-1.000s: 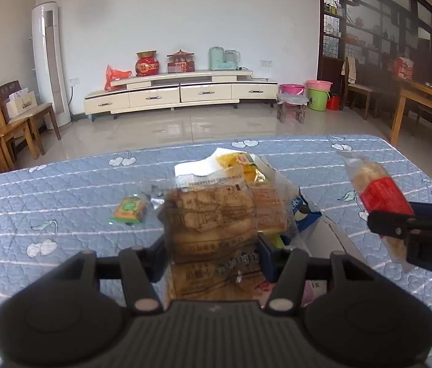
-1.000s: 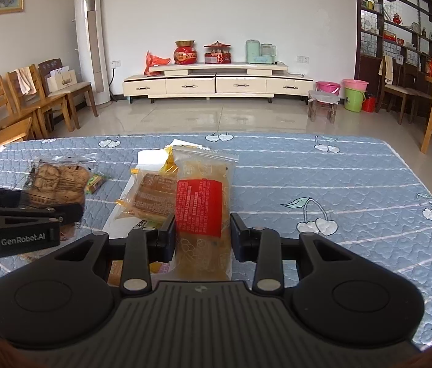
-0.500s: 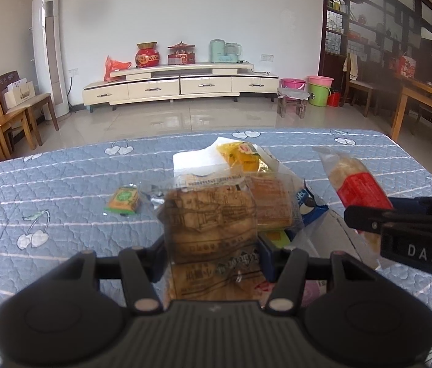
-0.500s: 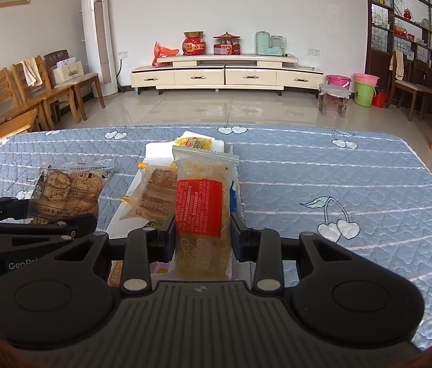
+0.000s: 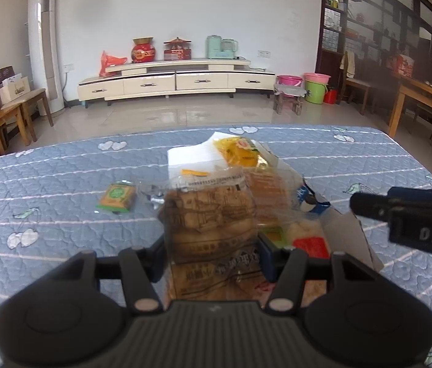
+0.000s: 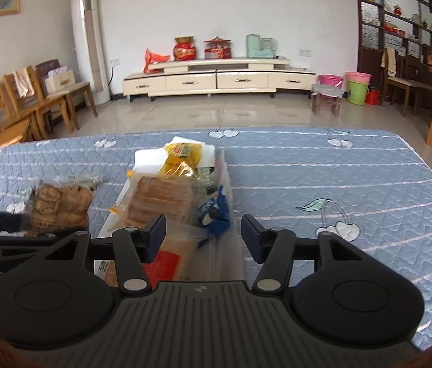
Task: Organize snacks
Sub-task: 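Open both tools to drop both packs into the box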
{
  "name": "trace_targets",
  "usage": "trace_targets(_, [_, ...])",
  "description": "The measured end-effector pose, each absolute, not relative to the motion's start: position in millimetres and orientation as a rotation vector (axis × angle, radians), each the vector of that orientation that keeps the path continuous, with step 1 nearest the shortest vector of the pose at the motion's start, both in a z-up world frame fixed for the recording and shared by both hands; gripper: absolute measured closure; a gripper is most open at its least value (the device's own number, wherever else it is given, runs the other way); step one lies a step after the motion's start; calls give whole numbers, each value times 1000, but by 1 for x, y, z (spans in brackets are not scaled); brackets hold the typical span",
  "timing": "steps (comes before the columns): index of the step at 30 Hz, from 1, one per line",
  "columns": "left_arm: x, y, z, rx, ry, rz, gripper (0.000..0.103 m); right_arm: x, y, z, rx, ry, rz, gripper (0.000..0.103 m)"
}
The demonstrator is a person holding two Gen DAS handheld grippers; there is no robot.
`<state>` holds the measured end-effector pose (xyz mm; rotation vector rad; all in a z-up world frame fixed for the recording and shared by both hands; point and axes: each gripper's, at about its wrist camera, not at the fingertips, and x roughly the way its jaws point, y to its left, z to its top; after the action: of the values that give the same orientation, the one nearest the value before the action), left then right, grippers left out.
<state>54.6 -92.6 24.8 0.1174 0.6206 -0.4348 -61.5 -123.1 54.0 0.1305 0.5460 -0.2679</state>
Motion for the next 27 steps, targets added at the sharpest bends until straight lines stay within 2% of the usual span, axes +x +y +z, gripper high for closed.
trace_targets(7, [57, -107, 22, 85, 638, -514, 45, -84, -123, 63, 116, 484, -300, 34])
trace_targets(8, [58, -109, 20, 81, 647, -519, 40, -85, -123, 64, 117, 479, -301, 34])
trace_targets(9, [59, -108, 18, 75, 650, -512, 29, -86, -123, 65, 120, 474, -300, 33])
trace_targets(10, [60, -107, 16, 67, 647, -504, 27, -87, -123, 66, 124, 469, -297, 33])
trace_targets(20, [61, -76, 33, 21, 624, -422, 27, -91, -110, 67, 100, 452, -266, 32])
trace_targets(27, [58, -34, 46, 44, 593, -285, 27, -84, -86, 68, 70, 463, -214, 24])
